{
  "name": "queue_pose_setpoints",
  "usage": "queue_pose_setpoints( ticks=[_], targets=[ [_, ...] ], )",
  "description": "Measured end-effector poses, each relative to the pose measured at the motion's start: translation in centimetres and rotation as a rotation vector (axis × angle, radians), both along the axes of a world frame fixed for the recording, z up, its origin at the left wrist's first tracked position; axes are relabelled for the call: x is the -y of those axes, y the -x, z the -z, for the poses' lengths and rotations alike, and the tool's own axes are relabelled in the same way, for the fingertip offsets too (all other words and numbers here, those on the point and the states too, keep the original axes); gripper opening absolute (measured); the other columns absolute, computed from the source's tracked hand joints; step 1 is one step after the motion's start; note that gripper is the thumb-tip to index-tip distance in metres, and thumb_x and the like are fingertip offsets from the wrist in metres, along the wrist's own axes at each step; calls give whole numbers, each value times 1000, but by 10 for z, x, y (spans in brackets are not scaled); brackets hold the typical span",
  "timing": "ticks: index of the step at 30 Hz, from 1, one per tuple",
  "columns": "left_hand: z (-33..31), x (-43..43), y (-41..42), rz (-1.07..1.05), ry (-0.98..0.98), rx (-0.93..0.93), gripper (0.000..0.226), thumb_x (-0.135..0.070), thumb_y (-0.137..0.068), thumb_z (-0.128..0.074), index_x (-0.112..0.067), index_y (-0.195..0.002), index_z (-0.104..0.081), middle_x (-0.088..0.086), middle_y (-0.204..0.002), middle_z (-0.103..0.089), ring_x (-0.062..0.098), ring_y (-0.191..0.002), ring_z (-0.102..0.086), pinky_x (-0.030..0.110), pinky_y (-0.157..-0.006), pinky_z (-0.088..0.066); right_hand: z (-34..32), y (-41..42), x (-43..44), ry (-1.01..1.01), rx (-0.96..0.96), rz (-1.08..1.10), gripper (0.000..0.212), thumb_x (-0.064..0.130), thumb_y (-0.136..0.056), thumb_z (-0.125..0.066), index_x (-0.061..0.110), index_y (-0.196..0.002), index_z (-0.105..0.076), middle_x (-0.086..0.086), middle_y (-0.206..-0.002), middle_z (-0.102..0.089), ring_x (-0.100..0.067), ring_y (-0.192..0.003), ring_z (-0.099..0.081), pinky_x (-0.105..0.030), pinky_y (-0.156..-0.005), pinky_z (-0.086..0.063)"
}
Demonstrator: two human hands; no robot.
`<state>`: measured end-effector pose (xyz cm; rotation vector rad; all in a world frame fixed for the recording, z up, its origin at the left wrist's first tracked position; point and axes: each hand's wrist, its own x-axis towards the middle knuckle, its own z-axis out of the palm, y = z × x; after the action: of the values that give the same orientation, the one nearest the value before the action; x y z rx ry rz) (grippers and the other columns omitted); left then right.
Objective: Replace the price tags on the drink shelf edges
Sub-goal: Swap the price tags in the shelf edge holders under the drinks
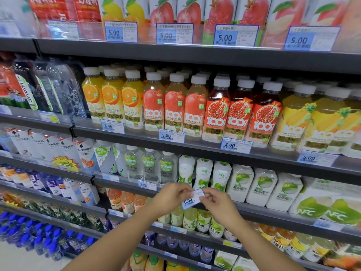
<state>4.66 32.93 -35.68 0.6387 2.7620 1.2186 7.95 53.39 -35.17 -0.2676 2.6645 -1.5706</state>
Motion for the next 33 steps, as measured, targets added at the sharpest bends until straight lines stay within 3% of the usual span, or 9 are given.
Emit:
queue_pose_setpoints(
  ticks=[3, 5, 10, 13, 20, 26, 29, 33],
  targets=[
    [-7, 4, -6, -93, -260, 120, 22, -29, -90, -73, -28, -111, -68, 4, -92, -68, 5, -73, -57, 20, -65, -48, -8, 0, 3, 143, 40, 61, 17, 9, -93, -63, 22, -99, -71, 2, -78, -69, -1, -64, -60, -14, -63, -49],
    [-7, 5, -10, -132, -331, 166, 24, -22, -89, -74, -27, -111, -67, 11, -98, -68, 6, -72, -56, 21, -64, -48, -13, 0, 3, 181, 50, 67, 16, 9, -94, -61, 21, -102, -70, 2, -77, -69, 1, -60, -61, -11, -61, -47],
    [-11, 8, -15, -211, -429, 175, 12, -18, -89, -73, -22, -101, -69, 9, -96, -71, 11, -76, -60, 19, -68, -50, -14, 1, 4, 168, 54, 64, 15, 13, -94, -62, 20, -105, -70, -1, -82, -73, -3, -65, -64, -10, -61, -47],
    [-13, 8, -17, -228, -437, 169, 10, -17, -90, -73, -22, -98, -70, 10, -96, -71, 12, -77, -62, 24, -71, -53, -13, 1, 4, 178, 58, 50, 15, 12, -94, -62, 21, -104, -70, 0, -83, -73, -2, -63, -63, -11, -59, -45],
    [-12, 10, -20, -246, -409, 158, 11, -19, -89, -73, -23, -99, -69, 8, -96, -71, 12, -78, -63, 23, -71, -54, -7, 3, 3, 169, 52, 20, 25, 12, -93, -63, 22, -116, -65, 0, -88, -74, -9, -73, -68, -21, -74, -55],
    [-12, 9, -27, -292, -380, 138, 12, -20, -89, -74, -21, -100, -69, 8, -94, -71, 5, -72, -61, 18, -64, -49, -2, 5, 2, 188, 40, -34, 35, 12, -91, -66, 31, -119, -60, -4, -81, -71, -11, -71, -66, -17, -69, -51],
    [-10, 8, -31, -321, -391, 164, 11, -20, -88, -75, -21, -98, -71, 5, -91, -71, 9, -74, -63, 23, -68, -52, 4, 6, 1, 163, 38, -67, 40, 15, -91, -67, 42, -119, -58, -4, -82, -70, -18, -77, -66, -22, -72, -53],
    [-5, 10, -42, -366, -359, 188, 8, -20, -88, -75, -23, -95, -72, -6, -80, -65, 4, -68, -57, 22, -65, -51, 16, 5, 2, 96, 8, -123, 23, 17, -92, -66, 33, -109, -70, 6, -76, -66, -3, -66, -58, -16, -62, -47]
  ],
)
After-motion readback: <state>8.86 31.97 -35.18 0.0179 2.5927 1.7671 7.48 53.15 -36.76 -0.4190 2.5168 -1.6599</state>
